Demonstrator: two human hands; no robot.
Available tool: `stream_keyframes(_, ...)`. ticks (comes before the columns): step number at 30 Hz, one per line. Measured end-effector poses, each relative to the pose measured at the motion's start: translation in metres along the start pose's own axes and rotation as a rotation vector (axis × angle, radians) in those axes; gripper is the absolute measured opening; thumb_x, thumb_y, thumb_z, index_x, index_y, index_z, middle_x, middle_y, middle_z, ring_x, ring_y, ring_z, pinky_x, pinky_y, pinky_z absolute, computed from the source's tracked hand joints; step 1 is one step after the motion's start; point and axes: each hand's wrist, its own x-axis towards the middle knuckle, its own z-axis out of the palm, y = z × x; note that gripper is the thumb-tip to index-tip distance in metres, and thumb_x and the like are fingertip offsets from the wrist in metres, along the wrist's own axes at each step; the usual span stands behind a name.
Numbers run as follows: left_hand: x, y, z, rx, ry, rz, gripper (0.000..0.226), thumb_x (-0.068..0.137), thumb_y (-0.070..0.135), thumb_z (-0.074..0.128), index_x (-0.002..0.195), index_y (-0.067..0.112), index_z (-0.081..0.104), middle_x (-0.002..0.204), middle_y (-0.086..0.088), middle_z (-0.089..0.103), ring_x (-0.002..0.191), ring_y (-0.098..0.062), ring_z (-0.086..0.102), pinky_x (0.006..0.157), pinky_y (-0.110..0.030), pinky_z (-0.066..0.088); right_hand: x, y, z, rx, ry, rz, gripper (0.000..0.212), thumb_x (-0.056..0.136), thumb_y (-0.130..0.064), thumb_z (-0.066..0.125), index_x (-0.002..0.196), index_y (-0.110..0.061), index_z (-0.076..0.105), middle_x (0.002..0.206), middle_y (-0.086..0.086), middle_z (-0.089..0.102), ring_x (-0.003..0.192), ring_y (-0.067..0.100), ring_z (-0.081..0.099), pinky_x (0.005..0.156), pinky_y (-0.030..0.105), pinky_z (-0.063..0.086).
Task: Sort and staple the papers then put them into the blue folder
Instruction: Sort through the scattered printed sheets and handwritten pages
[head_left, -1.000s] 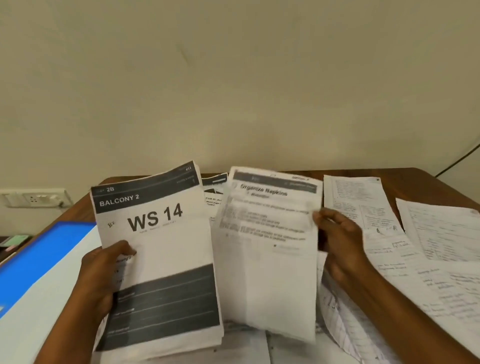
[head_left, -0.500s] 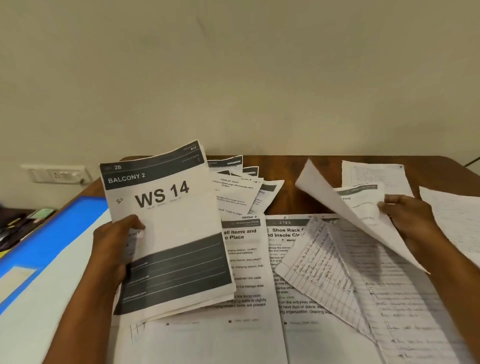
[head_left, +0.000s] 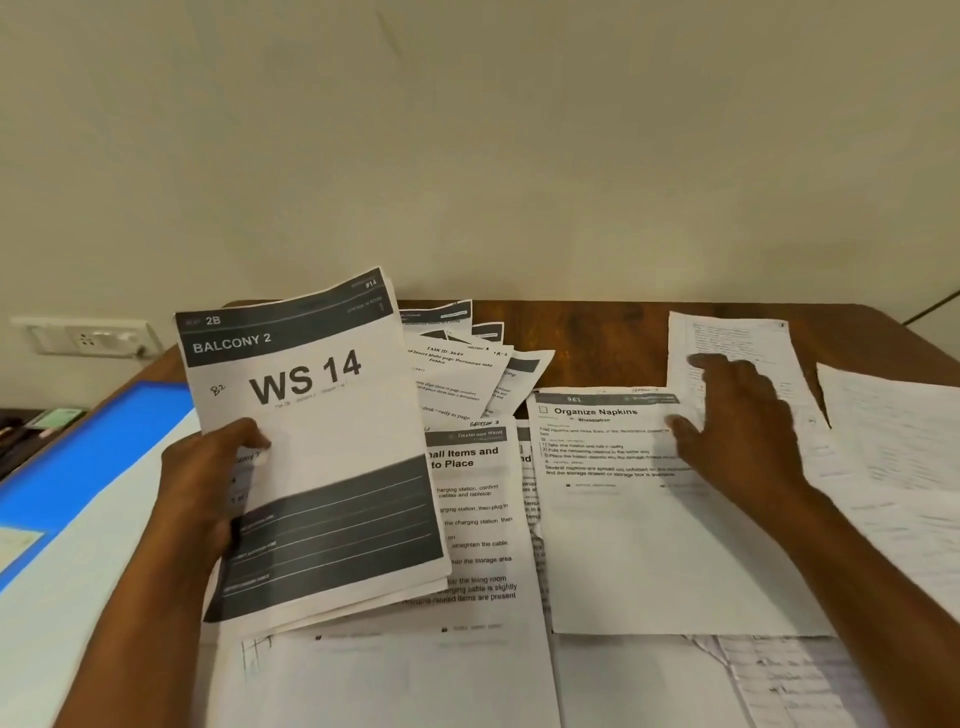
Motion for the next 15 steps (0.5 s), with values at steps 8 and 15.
stream_keyframes(8, -0.006, 0.004, 0.003, 0.051, -0.007, -0.002, 0.046, 0.088, 0.01, 0.069, 0.134, 0.01, 0.062, 0.101, -0.014, 0.063, 0.073, -0.02, 0.054, 0.082, -0.033, 0.053, -0.051, -0.109, 0.027, 0.414, -0.606, -0.003, 0.052, 0.073, -0.048, 0.091, 0.115, -0.031, 0.065, 0.08, -0.009, 0.076, 0.072, 0.0, 0.07, 0.073, 0.027, 0.057)
stream_keyframes(15, -0.009, 0.007, 0.008, 0.091, -0.023, 0.004, 0.045, 0.087, 0.009, 0.072, 0.131, 0.011, 0.062, 0.126, -0.019, 0.066, 0.098, -0.03, 0.061, 0.091, -0.041, 0.049, -0.046, -0.132, 0.048, 0.614, -0.563, 0.204, 0.064, 0.068, -0.022, 0.098, 0.119, -0.023, 0.06, 0.082, 0.003, 0.078, 0.075, 0.022, 0.077, 0.076, 0.048, 0.065)
